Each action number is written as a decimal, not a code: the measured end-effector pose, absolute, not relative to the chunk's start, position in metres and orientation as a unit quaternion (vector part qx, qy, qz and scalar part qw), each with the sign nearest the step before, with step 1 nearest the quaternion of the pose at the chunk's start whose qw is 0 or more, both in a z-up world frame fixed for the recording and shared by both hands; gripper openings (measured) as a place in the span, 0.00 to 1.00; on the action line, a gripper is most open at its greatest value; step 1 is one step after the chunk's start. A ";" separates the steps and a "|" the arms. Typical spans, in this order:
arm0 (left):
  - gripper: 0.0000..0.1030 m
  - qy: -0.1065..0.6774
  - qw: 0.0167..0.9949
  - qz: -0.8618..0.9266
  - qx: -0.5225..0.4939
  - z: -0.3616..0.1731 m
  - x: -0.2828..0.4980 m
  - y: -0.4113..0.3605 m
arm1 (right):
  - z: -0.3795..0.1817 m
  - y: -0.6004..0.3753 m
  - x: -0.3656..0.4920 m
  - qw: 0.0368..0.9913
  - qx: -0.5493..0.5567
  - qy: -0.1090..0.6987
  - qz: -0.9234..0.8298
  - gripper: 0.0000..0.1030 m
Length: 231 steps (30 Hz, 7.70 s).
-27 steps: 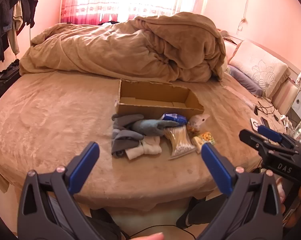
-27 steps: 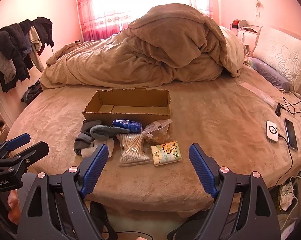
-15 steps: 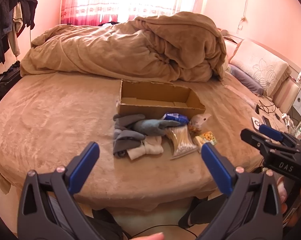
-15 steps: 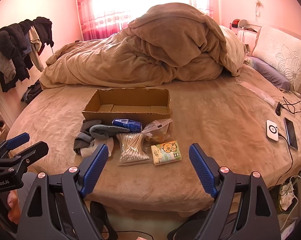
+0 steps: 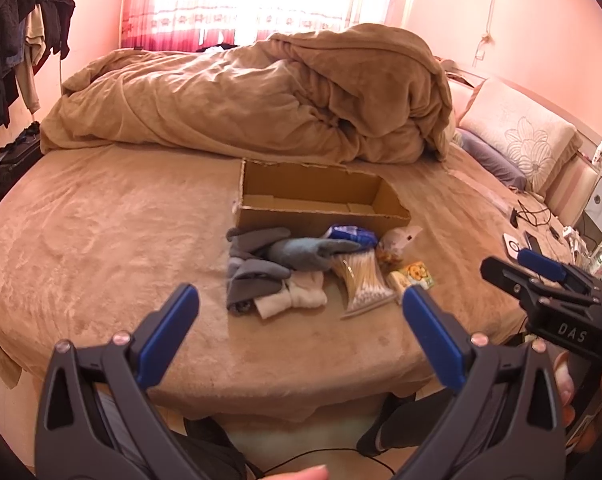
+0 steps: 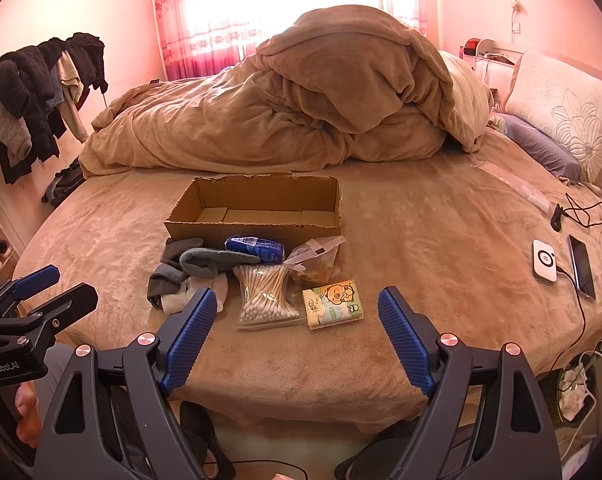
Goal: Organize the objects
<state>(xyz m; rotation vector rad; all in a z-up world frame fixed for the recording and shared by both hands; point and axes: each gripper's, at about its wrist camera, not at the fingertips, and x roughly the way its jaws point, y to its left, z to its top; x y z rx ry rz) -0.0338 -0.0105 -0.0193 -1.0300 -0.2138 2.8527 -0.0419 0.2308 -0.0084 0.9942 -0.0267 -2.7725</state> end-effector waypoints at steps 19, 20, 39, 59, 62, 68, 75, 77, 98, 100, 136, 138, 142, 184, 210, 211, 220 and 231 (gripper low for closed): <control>0.99 -0.071 0.051 0.937 -0.339 -0.019 -0.033 -0.011 | -0.009 0.232 -0.042 0.099 0.337 -0.010 -0.936 0.83; 0.99 -0.071 0.052 0.937 -0.339 -0.019 -0.033 -0.011 | -0.009 0.231 -0.042 0.099 0.337 -0.009 -0.936 0.83; 0.99 -0.072 0.049 0.928 -0.363 -0.039 -0.059 -0.009 | -0.030 0.234 -0.061 0.095 0.357 -0.014 -0.929 0.83; 0.87 -0.095 0.025 0.893 -0.440 -0.132 -0.133 -0.022 | -0.111 0.243 -0.121 0.085 0.424 0.010 -0.902 0.83; 0.83 -0.102 0.022 0.889 -0.445 -0.139 -0.142 -0.030 | -0.121 0.240 -0.130 0.094 0.431 0.015 -0.897 0.83; 0.72 -0.130 0.041 0.877 -0.460 -0.147 -0.138 -0.024 | -0.134 0.237 -0.141 0.100 0.435 0.022 -0.895 0.83; 0.58 -0.132 0.045 0.882 -0.451 -0.142 -0.131 -0.016 | -0.140 0.239 -0.144 0.106 0.431 0.025 -0.896 0.83; 0.58 -0.130 0.037 0.888 -0.440 -0.133 -0.128 -0.023 | -0.142 0.240 -0.145 0.107 0.432 0.026 -0.895 0.81; 0.20 -0.157 0.057 0.882 -0.440 -0.162 -0.168 -0.074 | -0.136 0.252 -0.143 0.110 0.423 0.011 -0.899 0.67; 0.20 -0.156 0.060 0.885 -0.433 -0.156 -0.163 -0.073 | -0.129 0.255 -0.139 0.109 0.417 0.010 -0.902 0.67; 0.20 -0.078 0.102 0.918 -0.377 -0.029 -0.207 0.019 | 0.006 0.250 -0.189 0.121 0.341 -0.015 -0.932 0.67; 0.20 -0.076 0.102 0.914 -0.385 -0.040 -0.218 0.026 | -0.004 0.245 -0.201 0.126 0.352 -0.012 -0.927 0.67; 0.20 -0.073 0.104 0.902 -0.413 -0.072 -0.245 0.039 | -0.024 0.233 -0.221 0.134 0.374 -0.006 -0.918 0.67; 0.75 -0.082 0.066 0.926 -0.362 -0.006 -0.126 0.014 | 0.021 0.242 -0.145 0.153 0.338 -0.035 -0.928 0.83; 0.88 -0.110 0.030 0.899 -0.424 -0.108 -0.101 0.007 | -0.044 0.240 -0.105 0.158 0.375 -0.020 -0.913 0.83; 0.88 -0.110 0.027 0.897 -0.428 -0.114 -0.103 0.007 | -0.047 0.240 -0.107 0.158 0.377 -0.021 -0.912 0.83; 0.88 -0.119 0.017 0.882 -0.456 -0.152 -0.127 0.012 | -0.081 0.242 -0.132 0.160 0.404 -0.021 -0.900 0.83; 0.88 -0.112 0.026 0.880 -0.460 -0.175 -0.154 0.022 | -0.117 0.235 -0.171 0.162 0.418 -0.006 -0.894 0.83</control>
